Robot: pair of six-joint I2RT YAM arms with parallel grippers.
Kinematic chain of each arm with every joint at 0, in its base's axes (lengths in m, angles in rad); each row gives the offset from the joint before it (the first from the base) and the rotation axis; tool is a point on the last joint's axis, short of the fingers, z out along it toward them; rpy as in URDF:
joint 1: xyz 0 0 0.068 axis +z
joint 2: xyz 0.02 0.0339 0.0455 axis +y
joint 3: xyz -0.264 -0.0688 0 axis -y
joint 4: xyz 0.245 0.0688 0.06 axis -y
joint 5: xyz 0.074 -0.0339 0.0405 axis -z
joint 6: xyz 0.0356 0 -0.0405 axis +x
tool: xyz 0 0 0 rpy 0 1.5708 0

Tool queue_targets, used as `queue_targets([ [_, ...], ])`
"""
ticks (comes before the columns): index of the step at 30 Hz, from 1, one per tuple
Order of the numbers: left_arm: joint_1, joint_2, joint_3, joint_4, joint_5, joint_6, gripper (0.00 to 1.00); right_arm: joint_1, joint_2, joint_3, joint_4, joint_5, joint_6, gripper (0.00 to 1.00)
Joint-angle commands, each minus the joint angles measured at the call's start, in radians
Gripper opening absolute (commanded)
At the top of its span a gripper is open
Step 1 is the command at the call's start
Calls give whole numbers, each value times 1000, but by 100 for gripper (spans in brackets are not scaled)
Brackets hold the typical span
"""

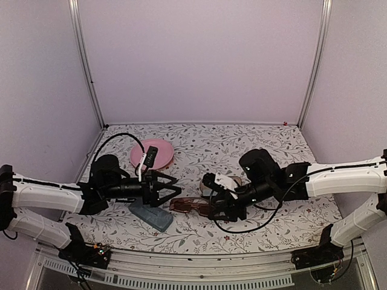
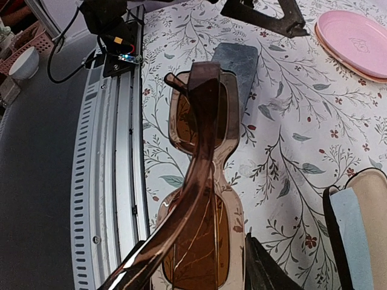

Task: Organize the sunglasses
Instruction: Pass from the right arm to the left

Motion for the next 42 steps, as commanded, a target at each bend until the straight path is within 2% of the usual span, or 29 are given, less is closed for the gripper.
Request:
queue_targets([
  [1, -80, -16, 67, -211, 3, 295, 95, -23, -24, 52, -71, -122, -46, 47],
  [6, -124, -4, 83, -262, 47, 437, 95, -27, -45, 68, -119, -137, -73, 48],
  [16, -153, 14, 116, -374, 107, 535, 95, -32, -68, 59, -120, -184, -70, 49],
  [33, -164, 32, 146, -392, 122, 564, 67, -46, -58, 49, -101, -214, -59, 49],
  [42, -166, 43, 154, -394, 137, 561, 48, -46, -52, 48, -96, -210, -54, 50],
])
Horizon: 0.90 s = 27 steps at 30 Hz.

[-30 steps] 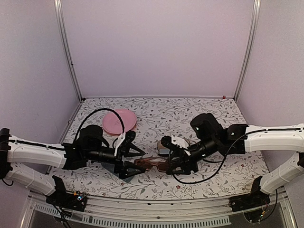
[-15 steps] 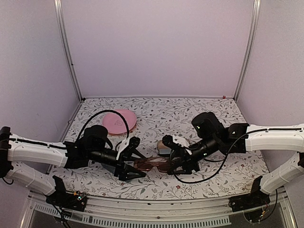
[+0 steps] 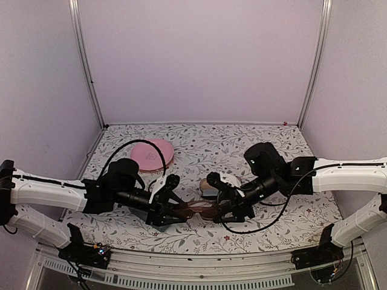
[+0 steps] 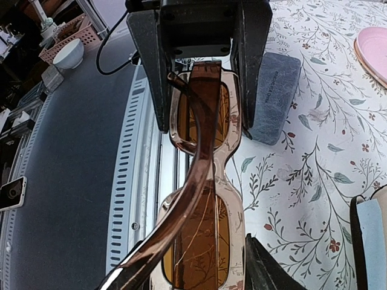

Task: Organize the sunglasses
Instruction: Pass from the right arm to the left

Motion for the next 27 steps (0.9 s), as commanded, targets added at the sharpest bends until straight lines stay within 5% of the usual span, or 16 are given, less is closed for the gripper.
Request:
queue_targets([
  [1, -12, 12, 25, -12, 19, 6, 46, -9, -8, 8, 21, -6, 5, 51],
  [8, -13, 7, 29, -16, 9, 15, 18, -12, -5, -4, 36, 19, 23, 57],
  [15, -13, -12, 28, -32, -13, 22, 2, -11, -10, -21, 47, 41, 40, 69],
  [27, -5, -63, 19, -52, -80, 35, 0, -11, -72, -65, 57, 62, 79, 90],
])
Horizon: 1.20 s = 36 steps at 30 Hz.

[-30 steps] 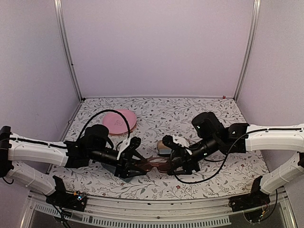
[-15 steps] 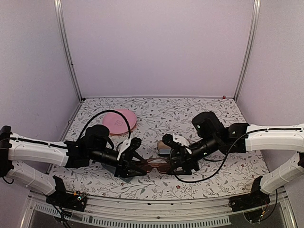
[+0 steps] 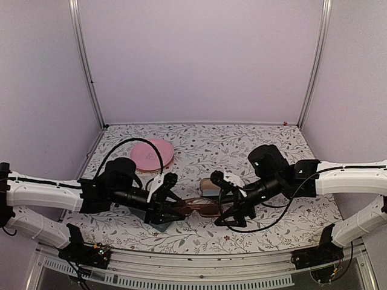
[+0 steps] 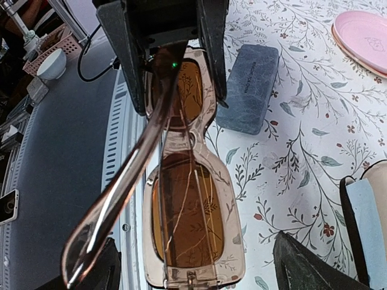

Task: Organize the sunglasses
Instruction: Pass from the right arm to the left, then fold the right temple of the sunglasses with the sunglasses.

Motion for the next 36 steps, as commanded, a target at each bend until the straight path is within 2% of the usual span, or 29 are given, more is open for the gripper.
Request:
queue_targets([
  [1, -3, -22, 17, -2, -34, 19, 0, -5, -53, -16, 25, -4, 20, 90],
  [9, -2, 6, 36, -39, -64, 44, 0, -6, -137, 38, 20, 7, 58, 90],
  [19, -5, 18, 39, -34, -54, 44, 0, -15, -4, 157, 17, 82, 140, 84],
  [27, -9, 15, 31, -18, -47, 44, 0, -44, 96, 144, 47, 17, 169, 77],
  [36, -9, 9, 20, -3, -46, 49, 0, -68, 108, 54, 157, -118, 188, 76],
])
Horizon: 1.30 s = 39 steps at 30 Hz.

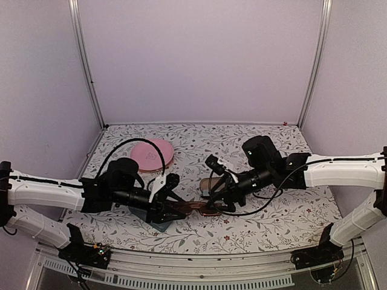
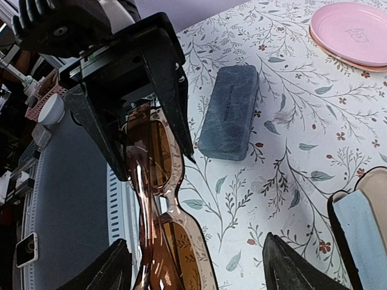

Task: Organize the sunglasses
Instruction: Fold the right temple of the sunglasses with the sunglasses.

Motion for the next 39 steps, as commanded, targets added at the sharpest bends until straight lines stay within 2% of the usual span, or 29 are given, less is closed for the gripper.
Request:
queue_targets([
  [1, -8, -7, 7, 31, 8, 13, 0, -8, 7, -30, 74, -84, 18, 77],
  [12, -8, -10, 5, 18, -2, 11, 0, -8, -39, -11, 42, -65, 2, 80],
  [21, -5, 21, 30, -6, -10, -40, 0, 0, -21, 57, -86, -1, -67, 68],
  [31, -5, 48, 42, -3, -24, -50, 0, 37, -17, 69, -152, 107, -95, 74],
  [39, 34, 93, 63, 3, -22, -124, 0, 70, -27, 66, -177, 205, -97, 76],
])
